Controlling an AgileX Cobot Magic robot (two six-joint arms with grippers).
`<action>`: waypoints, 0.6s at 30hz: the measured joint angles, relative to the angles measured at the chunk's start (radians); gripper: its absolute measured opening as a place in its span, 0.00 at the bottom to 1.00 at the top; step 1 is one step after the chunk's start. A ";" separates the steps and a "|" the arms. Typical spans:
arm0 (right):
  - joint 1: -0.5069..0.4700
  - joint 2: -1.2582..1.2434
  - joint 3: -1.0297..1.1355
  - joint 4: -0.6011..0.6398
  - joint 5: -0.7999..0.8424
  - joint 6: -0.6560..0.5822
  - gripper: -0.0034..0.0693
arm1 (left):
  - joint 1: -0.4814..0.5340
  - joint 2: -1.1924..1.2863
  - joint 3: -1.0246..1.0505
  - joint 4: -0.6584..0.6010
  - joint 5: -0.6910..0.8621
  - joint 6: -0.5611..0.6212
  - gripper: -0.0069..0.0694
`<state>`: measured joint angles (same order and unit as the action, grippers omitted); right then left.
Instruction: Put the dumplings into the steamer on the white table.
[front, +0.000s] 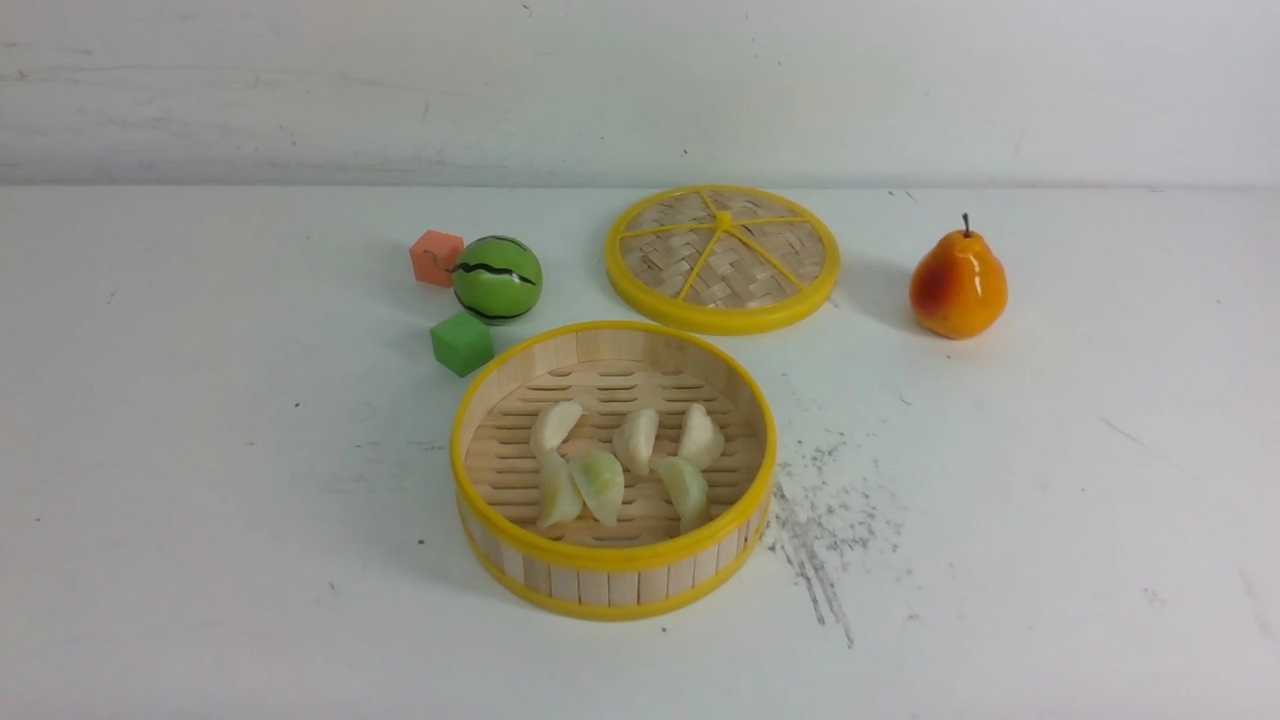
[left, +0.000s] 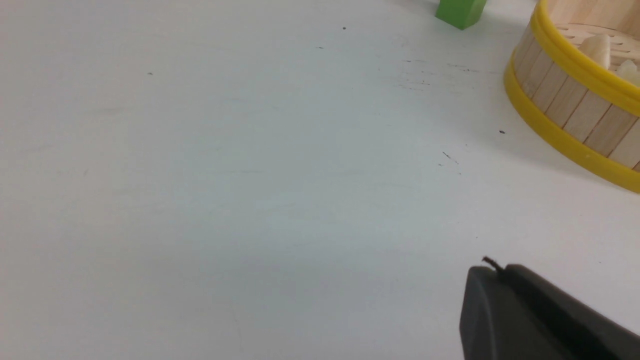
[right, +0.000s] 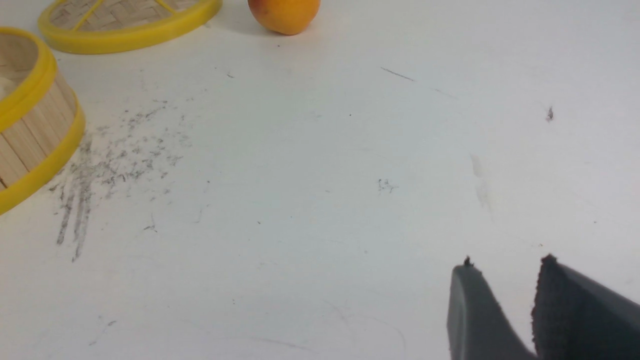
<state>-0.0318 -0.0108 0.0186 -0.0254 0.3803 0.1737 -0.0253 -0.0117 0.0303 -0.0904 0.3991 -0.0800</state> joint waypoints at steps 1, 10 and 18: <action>0.000 0.000 0.000 0.000 0.000 0.000 0.31 | 0.000 0.000 0.000 0.000 0.000 0.000 0.10; 0.000 0.000 0.000 0.000 0.000 0.000 0.33 | 0.000 0.000 0.000 0.000 0.000 0.000 0.11; 0.000 0.000 0.000 0.000 0.000 0.000 0.35 | 0.000 0.000 0.000 0.000 0.000 0.000 0.12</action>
<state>-0.0318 -0.0108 0.0186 -0.0254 0.3803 0.1737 -0.0253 -0.0117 0.0303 -0.0904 0.3991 -0.0800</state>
